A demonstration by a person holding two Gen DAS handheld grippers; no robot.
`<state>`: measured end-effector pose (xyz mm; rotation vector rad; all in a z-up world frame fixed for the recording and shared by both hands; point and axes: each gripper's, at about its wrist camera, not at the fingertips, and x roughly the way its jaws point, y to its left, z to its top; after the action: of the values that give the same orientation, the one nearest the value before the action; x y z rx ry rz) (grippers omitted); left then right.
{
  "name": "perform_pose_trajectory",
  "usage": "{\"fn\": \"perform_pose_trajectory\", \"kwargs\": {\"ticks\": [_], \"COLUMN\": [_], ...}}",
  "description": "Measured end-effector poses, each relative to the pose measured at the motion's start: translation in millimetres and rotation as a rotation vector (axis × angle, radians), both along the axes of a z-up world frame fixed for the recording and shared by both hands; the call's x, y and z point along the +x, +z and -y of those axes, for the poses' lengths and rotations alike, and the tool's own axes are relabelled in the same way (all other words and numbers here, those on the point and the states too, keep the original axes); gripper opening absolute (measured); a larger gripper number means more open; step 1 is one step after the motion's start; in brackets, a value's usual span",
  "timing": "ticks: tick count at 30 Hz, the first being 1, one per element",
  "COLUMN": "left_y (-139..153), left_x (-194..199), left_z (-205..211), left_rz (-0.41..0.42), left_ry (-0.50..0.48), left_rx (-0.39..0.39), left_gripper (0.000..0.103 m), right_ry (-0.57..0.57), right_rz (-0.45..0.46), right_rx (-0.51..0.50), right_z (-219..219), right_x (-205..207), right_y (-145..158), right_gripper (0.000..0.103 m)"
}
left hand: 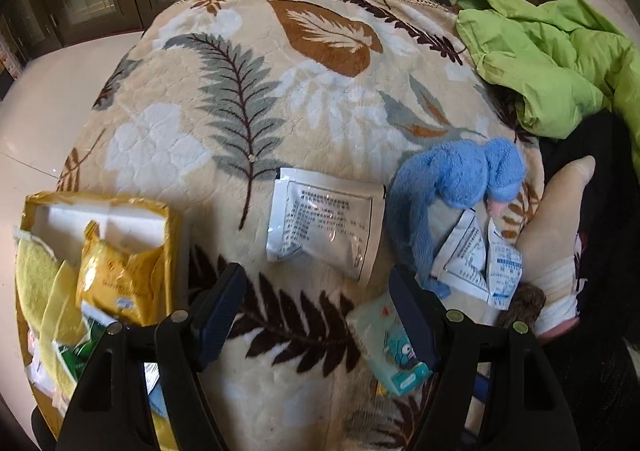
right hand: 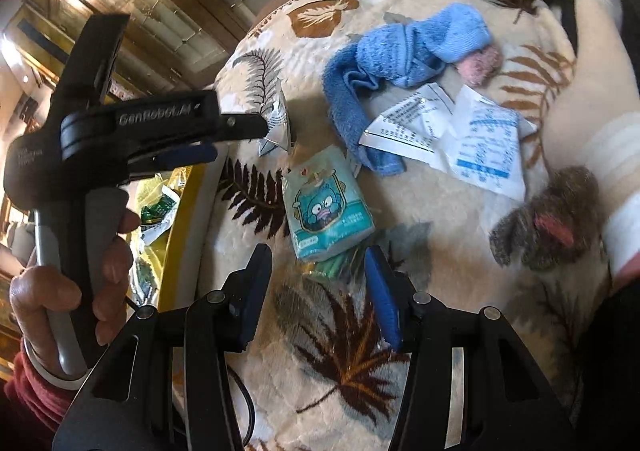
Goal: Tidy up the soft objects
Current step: 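Grasp the white sachet with left tool while right tool grasps teal cartoon tissue pack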
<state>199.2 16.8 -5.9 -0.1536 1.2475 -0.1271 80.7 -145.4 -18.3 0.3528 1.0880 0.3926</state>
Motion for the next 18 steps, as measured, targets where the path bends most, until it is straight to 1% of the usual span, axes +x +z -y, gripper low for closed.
{"fn": "perform_pose_trajectory", "kwargs": {"ticks": [6, 9, 12, 14, 17, 18], "left_y": [-7, -11, -15, -18, -21, -23], "left_x": [14, 21, 27, 31, 36, 38], "left_z": [3, 4, 7, 8, 7, 6], "left_rz": [-0.027, -0.045, -0.056, -0.065, -0.058, -0.06], "left_ry": [0.001, 0.002, -0.005, 0.0, 0.012, 0.017], "left_rx": [-0.043, -0.069, -0.075, -0.071, -0.054, -0.05], "left_gripper": [0.074, 0.074, 0.074, 0.074, 0.074, 0.074], "right_ry": [0.04, 0.08, 0.126, 0.136, 0.134, 0.135], "right_rz": [0.008, 0.025, 0.062, 0.067, 0.05, 0.052], "right_rx": [-0.034, -0.11, -0.189, -0.233, -0.24, -0.244], "right_z": [-14, -25, -34, -37, -38, -38], "right_x": [11, 20, 26, 31, 39, 40], "right_y": [-1, -1, -3, -6, -11, -12], "right_gripper": [0.048, 0.048, 0.048, 0.048, 0.048, 0.05]}}
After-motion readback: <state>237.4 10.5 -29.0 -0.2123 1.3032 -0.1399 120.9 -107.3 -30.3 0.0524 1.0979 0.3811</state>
